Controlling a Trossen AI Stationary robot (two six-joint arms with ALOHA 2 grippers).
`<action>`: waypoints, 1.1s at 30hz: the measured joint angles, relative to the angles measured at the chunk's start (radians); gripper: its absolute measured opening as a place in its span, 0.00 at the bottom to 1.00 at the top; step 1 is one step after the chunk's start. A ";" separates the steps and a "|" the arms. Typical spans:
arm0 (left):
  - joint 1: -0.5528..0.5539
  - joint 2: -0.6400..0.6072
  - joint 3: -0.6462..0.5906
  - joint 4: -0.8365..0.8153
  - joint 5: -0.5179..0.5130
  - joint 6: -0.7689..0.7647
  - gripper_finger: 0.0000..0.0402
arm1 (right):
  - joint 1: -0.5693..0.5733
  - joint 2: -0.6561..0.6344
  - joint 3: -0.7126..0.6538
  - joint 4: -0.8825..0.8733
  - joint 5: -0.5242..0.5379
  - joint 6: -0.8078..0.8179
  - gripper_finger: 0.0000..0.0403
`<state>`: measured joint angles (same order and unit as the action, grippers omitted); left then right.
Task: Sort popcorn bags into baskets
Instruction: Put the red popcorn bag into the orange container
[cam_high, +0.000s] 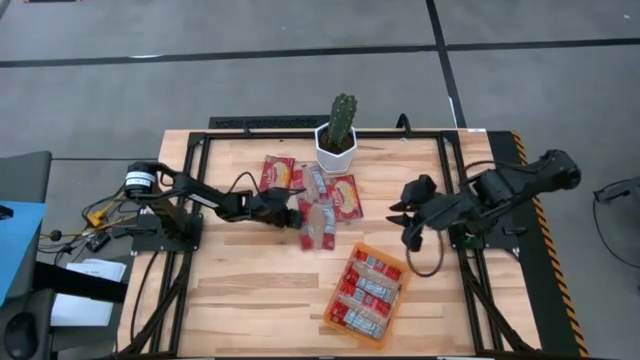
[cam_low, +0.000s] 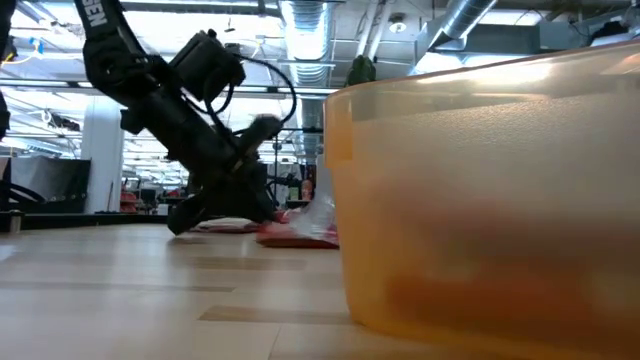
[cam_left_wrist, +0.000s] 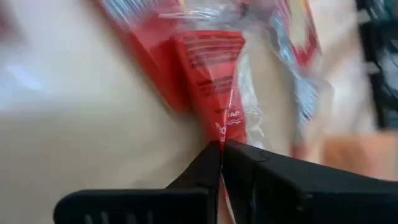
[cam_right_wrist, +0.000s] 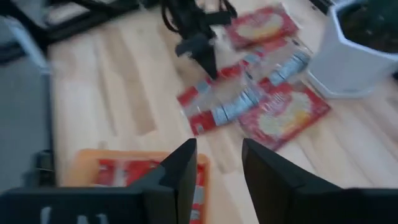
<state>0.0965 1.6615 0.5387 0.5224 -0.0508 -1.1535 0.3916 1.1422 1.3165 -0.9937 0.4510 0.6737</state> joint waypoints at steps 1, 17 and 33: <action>-0.008 -0.007 0.007 -0.005 0.010 -0.010 0.00 | 0.007 -0.008 0.008 0.005 -0.005 0.000 0.37; -0.177 -0.039 0.127 -0.065 -0.184 -0.111 0.00 | 0.220 -0.185 0.012 -0.081 -0.009 0.075 0.29; -0.240 -0.071 0.420 0.233 0.058 -0.108 0.36 | 0.432 -0.189 -0.049 -0.175 0.022 0.123 0.33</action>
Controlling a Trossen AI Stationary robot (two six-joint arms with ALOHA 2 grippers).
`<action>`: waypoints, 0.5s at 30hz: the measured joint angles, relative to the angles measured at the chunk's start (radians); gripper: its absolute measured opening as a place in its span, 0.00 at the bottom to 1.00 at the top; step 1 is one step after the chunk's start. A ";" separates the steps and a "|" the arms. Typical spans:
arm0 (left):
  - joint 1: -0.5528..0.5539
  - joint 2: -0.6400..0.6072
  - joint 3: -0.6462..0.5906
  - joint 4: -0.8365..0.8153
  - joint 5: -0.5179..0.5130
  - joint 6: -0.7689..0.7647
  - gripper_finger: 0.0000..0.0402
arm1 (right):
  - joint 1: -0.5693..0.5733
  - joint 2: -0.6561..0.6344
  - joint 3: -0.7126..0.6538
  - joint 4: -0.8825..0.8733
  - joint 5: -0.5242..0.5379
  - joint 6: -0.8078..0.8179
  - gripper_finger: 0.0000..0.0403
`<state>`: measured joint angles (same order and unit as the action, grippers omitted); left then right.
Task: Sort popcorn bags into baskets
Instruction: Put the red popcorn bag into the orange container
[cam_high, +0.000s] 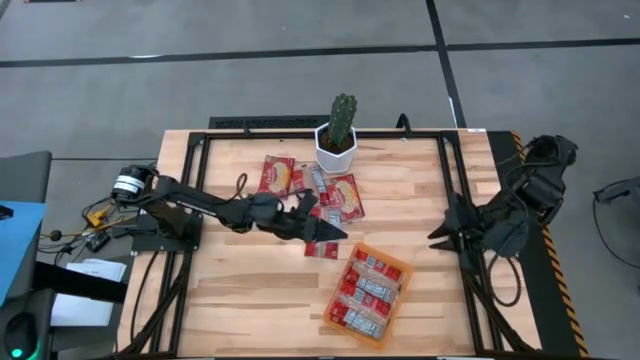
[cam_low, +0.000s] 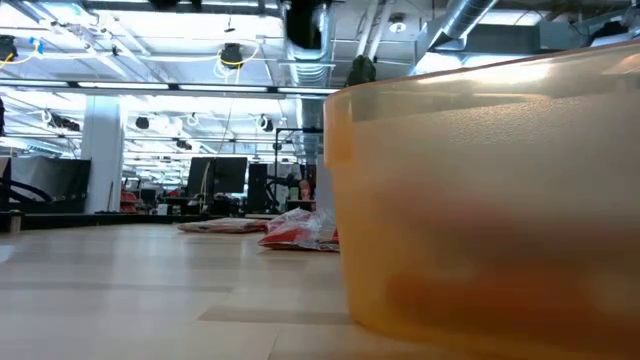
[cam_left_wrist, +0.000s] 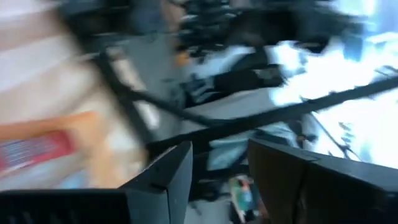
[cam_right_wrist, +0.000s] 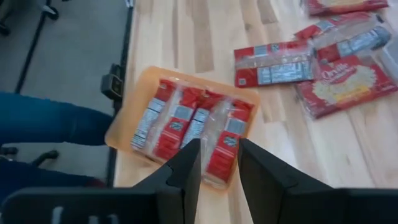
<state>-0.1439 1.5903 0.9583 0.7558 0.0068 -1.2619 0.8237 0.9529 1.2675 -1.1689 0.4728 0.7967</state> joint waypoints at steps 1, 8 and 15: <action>-0.006 -0.003 0.034 -0.002 0.001 0.021 0.36 | 0.006 -0.001 0.000 0.006 0.000 0.000 0.33; -0.047 -0.023 0.214 -0.007 0.031 0.210 0.36 | 0.040 -0.005 0.000 0.006 0.000 0.000 0.32; -0.086 -0.027 0.330 -0.059 -0.042 0.335 0.36 | 0.101 -0.004 0.000 0.021 -0.001 0.048 0.31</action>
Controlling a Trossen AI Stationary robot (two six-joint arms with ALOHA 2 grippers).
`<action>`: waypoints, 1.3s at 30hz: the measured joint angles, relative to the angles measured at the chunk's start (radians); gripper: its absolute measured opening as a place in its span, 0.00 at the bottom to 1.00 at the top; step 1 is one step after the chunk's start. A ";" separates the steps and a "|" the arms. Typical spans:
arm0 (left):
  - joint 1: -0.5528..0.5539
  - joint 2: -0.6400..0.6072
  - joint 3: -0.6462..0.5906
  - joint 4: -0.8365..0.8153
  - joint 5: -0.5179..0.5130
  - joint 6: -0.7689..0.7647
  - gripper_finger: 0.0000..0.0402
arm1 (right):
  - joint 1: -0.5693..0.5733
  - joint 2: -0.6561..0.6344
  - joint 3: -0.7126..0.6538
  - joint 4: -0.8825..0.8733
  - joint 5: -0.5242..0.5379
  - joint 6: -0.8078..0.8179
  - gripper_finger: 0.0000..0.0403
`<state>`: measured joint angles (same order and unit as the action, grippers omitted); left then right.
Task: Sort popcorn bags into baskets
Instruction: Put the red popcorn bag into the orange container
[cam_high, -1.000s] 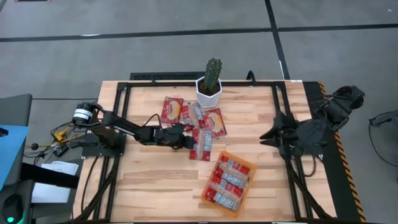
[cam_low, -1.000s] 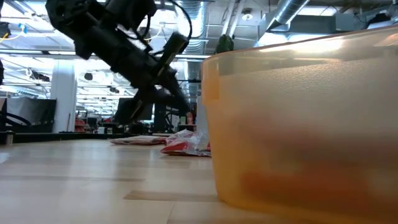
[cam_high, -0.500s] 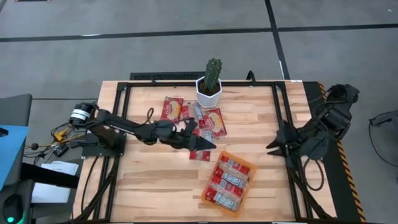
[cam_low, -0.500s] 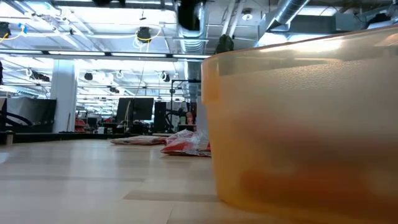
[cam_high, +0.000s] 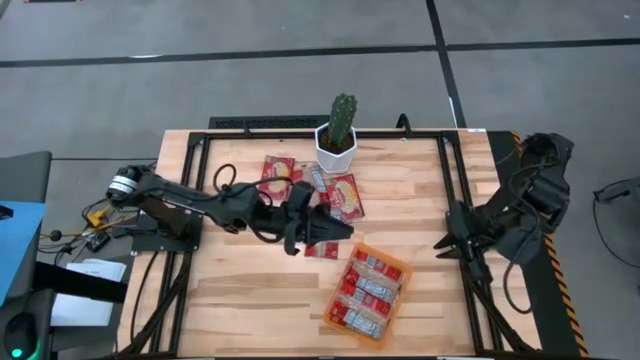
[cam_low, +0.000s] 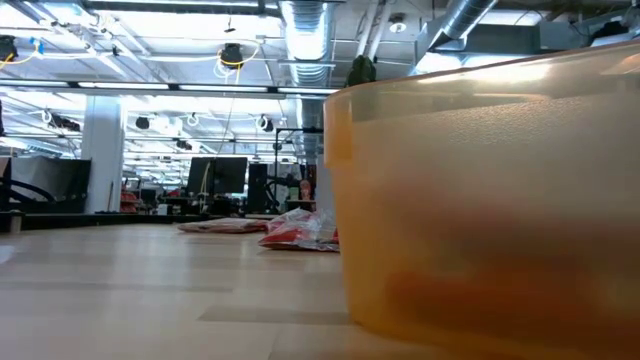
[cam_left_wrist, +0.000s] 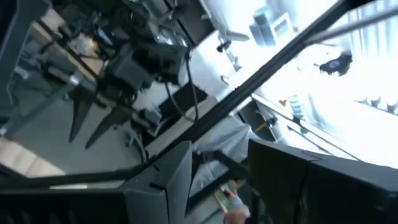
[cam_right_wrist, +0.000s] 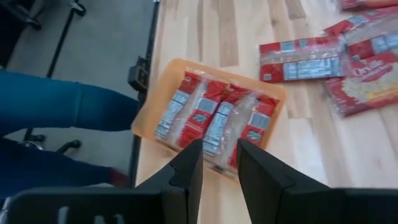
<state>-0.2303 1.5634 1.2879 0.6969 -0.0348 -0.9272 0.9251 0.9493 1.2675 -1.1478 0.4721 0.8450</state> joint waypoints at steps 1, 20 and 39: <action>-0.002 -0.001 0.010 -0.015 -0.016 -0.001 0.36 | 0.010 -0.001 0.000 0.006 0.000 0.001 0.31; 0.049 0.000 0.028 -0.371 -0.154 0.025 0.39 | 0.228 0.012 0.000 0.031 0.074 0.301 0.32; -0.179 -0.128 0.027 -0.546 -0.156 0.088 0.45 | 0.359 0.040 -0.359 0.199 0.431 0.838 0.32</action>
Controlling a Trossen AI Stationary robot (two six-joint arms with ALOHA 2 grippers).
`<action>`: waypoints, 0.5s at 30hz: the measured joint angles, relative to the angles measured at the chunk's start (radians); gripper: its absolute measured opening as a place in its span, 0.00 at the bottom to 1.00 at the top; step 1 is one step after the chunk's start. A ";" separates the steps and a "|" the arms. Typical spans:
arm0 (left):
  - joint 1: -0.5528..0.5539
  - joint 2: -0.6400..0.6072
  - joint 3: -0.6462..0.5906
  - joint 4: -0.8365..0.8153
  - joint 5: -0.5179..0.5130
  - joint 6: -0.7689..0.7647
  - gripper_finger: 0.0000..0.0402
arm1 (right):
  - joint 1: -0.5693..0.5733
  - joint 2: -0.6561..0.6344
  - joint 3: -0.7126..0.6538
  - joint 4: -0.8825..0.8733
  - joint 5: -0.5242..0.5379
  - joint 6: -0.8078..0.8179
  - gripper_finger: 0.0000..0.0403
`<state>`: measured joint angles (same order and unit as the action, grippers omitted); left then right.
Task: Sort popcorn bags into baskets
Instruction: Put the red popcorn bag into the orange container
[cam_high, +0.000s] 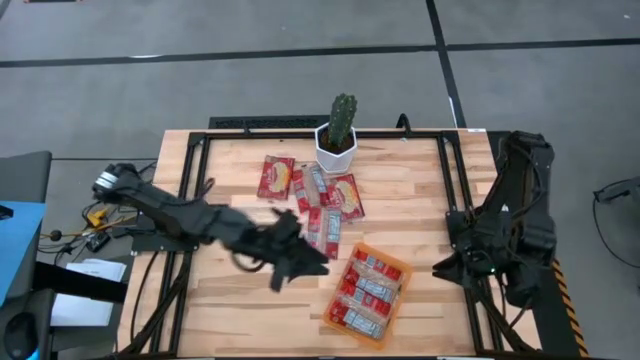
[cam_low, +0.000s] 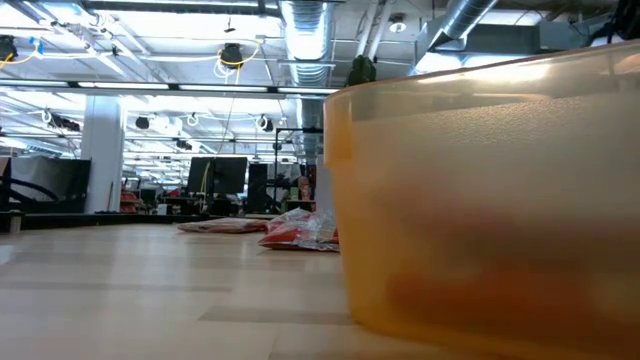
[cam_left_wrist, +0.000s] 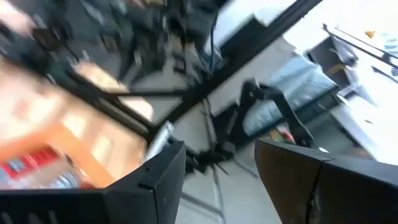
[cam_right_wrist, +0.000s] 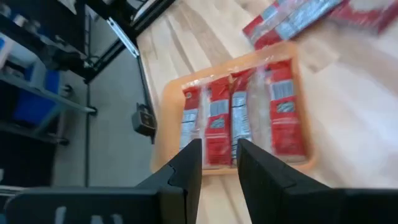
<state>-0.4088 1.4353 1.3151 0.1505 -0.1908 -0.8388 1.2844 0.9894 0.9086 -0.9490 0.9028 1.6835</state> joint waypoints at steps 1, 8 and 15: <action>-0.031 -0.017 0.000 -0.013 -0.062 0.029 0.44 | -0.006 0.000 -0.013 0.032 0.000 0.000 0.32; -0.254 -0.085 0.001 -0.049 -0.349 0.097 0.43 | -0.048 -0.001 -0.059 0.122 -0.012 0.007 0.33; -0.427 -0.086 0.001 -0.035 -0.657 0.121 0.43 | -0.123 -0.006 -0.060 0.248 -0.014 0.020 0.32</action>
<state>-0.8354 1.3495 1.3159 0.1153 -0.8474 -0.7175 1.1614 0.9829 0.8486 -0.7012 0.8889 1.7033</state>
